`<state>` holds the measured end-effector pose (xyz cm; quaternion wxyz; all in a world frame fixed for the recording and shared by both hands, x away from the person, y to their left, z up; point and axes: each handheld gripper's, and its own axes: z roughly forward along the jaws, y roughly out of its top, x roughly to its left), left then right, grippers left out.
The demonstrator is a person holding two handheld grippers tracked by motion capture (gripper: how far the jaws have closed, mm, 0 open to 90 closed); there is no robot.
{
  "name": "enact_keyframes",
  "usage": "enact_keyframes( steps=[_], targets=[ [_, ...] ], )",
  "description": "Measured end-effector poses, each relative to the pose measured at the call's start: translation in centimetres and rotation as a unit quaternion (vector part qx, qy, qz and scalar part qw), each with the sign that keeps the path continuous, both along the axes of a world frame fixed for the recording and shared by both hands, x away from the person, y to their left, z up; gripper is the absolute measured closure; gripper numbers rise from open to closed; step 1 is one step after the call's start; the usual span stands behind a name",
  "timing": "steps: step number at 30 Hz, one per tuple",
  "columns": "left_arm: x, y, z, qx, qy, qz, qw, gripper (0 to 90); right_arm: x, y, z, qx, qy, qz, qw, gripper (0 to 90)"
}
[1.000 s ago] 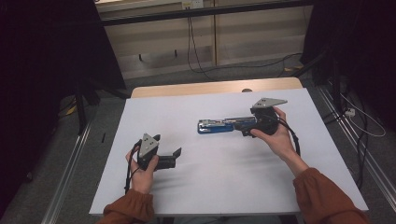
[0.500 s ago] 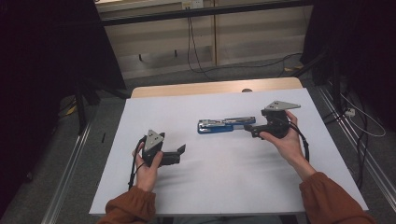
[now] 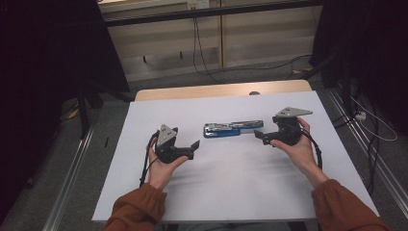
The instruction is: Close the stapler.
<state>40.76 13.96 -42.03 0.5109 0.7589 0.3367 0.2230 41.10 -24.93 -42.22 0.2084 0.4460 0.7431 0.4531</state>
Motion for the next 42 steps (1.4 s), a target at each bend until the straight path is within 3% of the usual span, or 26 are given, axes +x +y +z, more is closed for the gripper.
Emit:
enact_keyframes(
  steps=[6, 9, 15, 19, 23, 27, 29, 34, 37, 40, 42],
  targets=[
    [0.9, -1.5, 0.5, 0.002, -0.008, -0.008, 0.9999, 3.4, -0.4, -0.3, -0.1, -0.004, -0.007, -0.007, 0.9999, 6.7],
    [1.5, -2.3, 0.4, -0.005, -0.011, 0.010, 0.9999, 4.5, -0.5, -0.4, -0.3, -0.007, -0.007, -0.009, 0.9999, 10.1],
    [2.0, -3.5, -0.4, 0.000, 0.005, 0.009, 0.9999, 5.1, -0.4, -0.1, -0.7, -0.018, -0.003, -0.003, 0.9998, 17.8],
    [2.0, -3.4, -0.6, 0.007, 0.019, -0.004, 0.9998, 5.0, -0.4, 0.1, -0.7, -0.024, -0.009, -0.002, 0.9997, 29.2],
    [2.2, -3.2, -0.8, 0.007, 0.031, -0.001, 0.9995, 4.4, -0.4, 0.1, -0.9, -0.022, -0.005, -0.001, 0.9997, 41.6],
    [2.3, -3.1, -1.0, 0.007, 0.041, -0.004, 0.9991, 4.5, -0.5, 0.4, -1.1, -0.037, -0.005, 0.009, 0.9993, 53.2],
    [2.4, -3.1, -1.0, 0.007, 0.040, -0.001, 0.9992, 4.6, -0.6, 0.5, -1.1, -0.038, -0.009, 0.014, 0.9992, 58.1],
    [2.4, -3.2, -1.1, 0.010, 0.039, -0.004, 0.9992, 4.8, -0.6, 0.5, -0.9, -0.034, -0.014, 0.025, 0.9990, 81.0],
    [2.3, -3.5, -1.1, 0.015, 0.024, -0.012, 0.9995, 4.5, -0.6, 0.3, -0.9, -0.036, -0.013, 0.025, 0.9989, 88.7],
    [2.1, -3.8, -1.2, 0.027, 0.008, -0.017, 0.9995, 4.0, -0.6, 0.2, -0.9, -0.033, -0.012, 0.019, 0.9992, 90.0],
    [2.2, -4.1, -1.4, 0.025, 0.008, -0.016, 0.9995, 4.4, -0.6, 0.1, -0.9, -0.036, -0.012, 0.015, 0.9992, 90.0]
  ],
)
